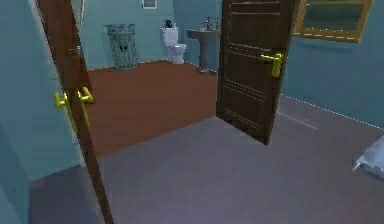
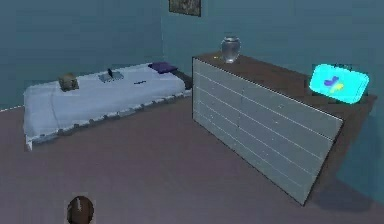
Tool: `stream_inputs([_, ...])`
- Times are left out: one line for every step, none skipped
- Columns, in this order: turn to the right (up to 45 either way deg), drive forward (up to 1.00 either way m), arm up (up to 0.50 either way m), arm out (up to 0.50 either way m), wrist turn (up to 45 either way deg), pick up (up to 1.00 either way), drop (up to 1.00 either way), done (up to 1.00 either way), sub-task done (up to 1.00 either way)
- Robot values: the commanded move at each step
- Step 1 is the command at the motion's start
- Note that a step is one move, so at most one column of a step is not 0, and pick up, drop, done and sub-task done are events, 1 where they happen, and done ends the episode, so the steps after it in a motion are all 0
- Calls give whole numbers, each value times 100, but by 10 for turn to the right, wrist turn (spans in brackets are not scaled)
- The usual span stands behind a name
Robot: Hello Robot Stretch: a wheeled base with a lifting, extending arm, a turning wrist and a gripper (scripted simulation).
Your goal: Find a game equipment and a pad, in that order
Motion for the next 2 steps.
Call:
stream_inputs([0,85,0,0,0,0,0,0,0])
stream_inputs([120,0,0,0,0,0,0,0,0])
